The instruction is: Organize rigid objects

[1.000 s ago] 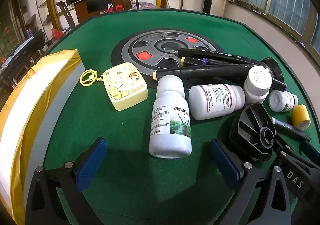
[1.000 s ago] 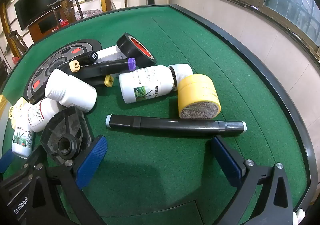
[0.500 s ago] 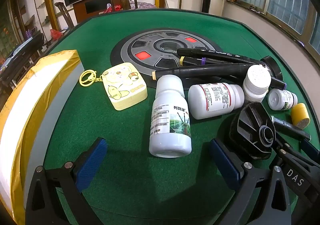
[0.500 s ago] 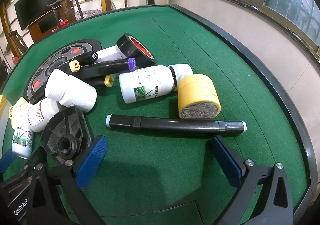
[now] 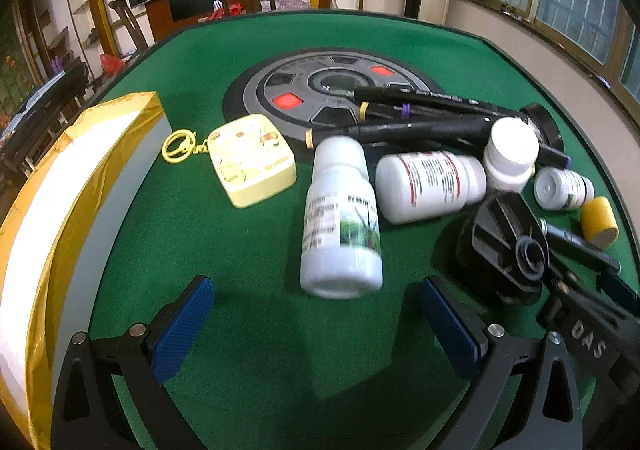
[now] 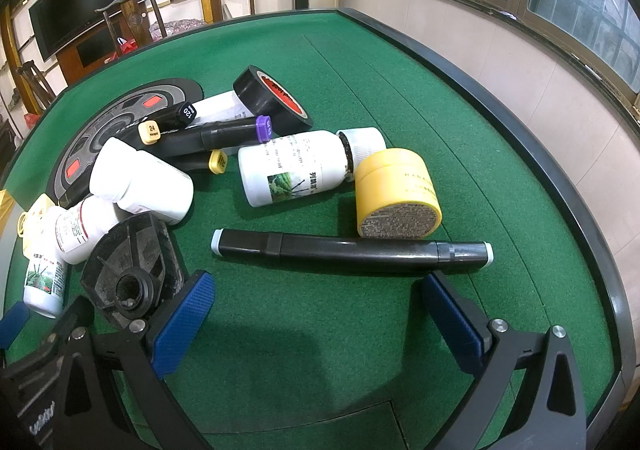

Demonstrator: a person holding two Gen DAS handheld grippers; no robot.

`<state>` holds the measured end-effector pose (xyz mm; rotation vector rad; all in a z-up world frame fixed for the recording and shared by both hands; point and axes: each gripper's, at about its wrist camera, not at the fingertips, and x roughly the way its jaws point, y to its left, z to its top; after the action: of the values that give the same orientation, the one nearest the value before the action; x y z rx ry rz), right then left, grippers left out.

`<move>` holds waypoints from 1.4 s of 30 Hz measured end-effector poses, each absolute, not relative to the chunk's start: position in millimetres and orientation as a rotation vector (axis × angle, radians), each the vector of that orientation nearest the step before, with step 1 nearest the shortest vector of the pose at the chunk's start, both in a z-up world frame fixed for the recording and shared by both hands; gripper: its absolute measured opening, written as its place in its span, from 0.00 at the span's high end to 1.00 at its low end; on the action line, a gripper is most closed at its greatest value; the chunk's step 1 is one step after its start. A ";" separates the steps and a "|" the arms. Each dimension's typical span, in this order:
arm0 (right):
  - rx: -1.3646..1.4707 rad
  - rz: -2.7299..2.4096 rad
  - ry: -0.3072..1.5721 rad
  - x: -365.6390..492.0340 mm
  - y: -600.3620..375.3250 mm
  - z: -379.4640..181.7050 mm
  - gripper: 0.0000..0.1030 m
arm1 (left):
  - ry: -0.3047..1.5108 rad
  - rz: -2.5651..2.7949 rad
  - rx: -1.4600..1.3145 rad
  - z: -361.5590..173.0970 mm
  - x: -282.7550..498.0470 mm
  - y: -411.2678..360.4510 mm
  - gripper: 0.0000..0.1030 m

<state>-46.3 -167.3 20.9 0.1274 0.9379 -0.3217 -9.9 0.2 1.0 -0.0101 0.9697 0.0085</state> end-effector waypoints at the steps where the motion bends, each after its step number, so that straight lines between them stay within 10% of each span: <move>1: 0.127 -0.322 0.938 -46.3 -167.3 20.9 0.00 | 0.965 -0.003 -0.006 1.3 -13.4 0.9 0.00; 42: 0.093 -0.229 1.009 -61.5 -158.1 20.7 0.00 | 0.970 -0.029 0.000 1.5 -15.7 1.9 0.00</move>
<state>-61.5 -158.1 20.7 0.0925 1.0089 -0.2290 -15.7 1.9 1.5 0.0005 0.9698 -0.0290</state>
